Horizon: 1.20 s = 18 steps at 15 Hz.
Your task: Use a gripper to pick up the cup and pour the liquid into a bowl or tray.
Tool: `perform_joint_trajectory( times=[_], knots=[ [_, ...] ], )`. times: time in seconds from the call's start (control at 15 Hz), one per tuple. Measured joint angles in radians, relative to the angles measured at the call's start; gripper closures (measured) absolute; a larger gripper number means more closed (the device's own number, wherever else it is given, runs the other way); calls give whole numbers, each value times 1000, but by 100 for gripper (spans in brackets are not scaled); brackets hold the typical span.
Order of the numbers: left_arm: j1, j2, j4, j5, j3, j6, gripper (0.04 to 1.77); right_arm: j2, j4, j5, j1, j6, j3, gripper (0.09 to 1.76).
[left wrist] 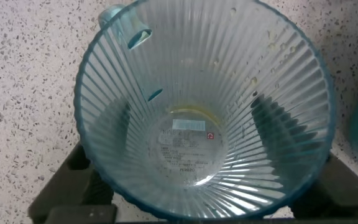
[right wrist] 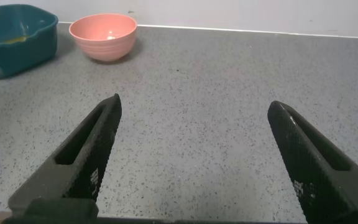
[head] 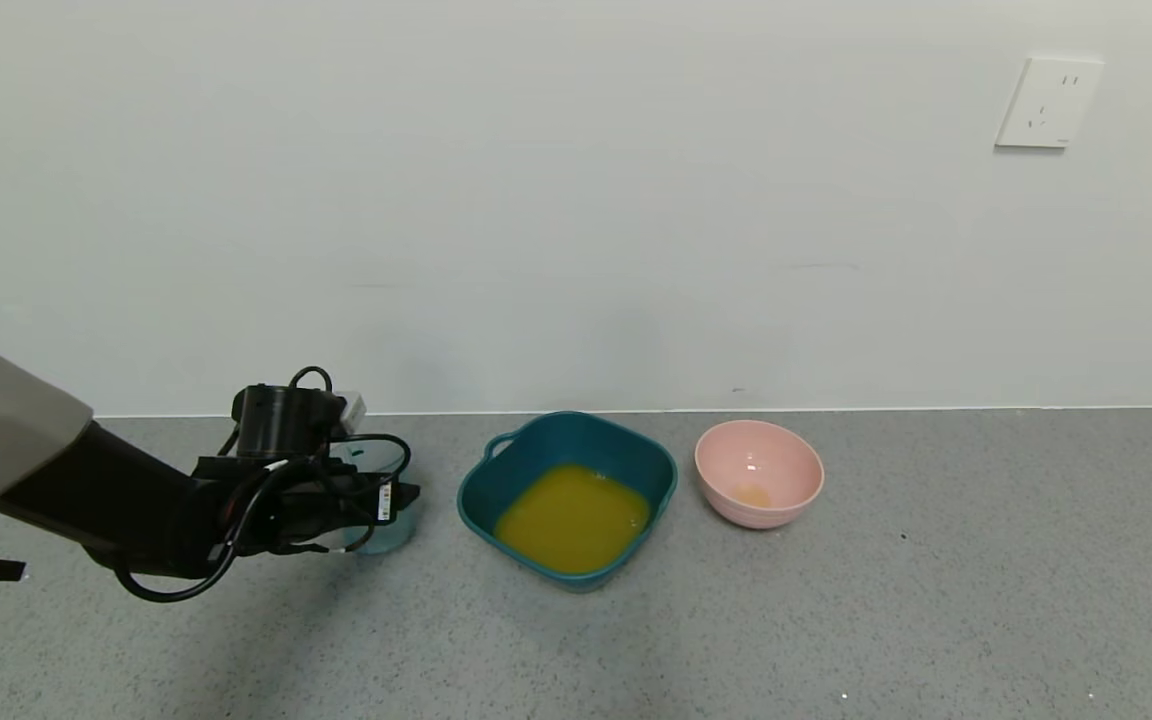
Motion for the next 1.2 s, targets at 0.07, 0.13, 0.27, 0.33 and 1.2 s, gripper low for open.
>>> perform_joint_trajectory(
  times=[0.07, 0.13, 0.27, 0.33, 1.2],
  knots=[
    [0, 1, 0, 1, -1, -1, 31, 0, 0, 0, 0, 0, 0, 14],
    [0, 1, 0, 1, -4, -4, 29, 0, 0, 0, 0, 0, 0, 14],
    [0, 1, 0, 3, -5, -4, 25, 0, 0, 0, 0, 0, 0, 14],
    [0, 1, 0, 3, -6, -5, 23, 0, 0, 0, 0, 0, 0, 14],
    [9, -97, 4, -5, 36, -6, 12, 0, 0, 0, 0, 0, 0, 14]
  ],
)
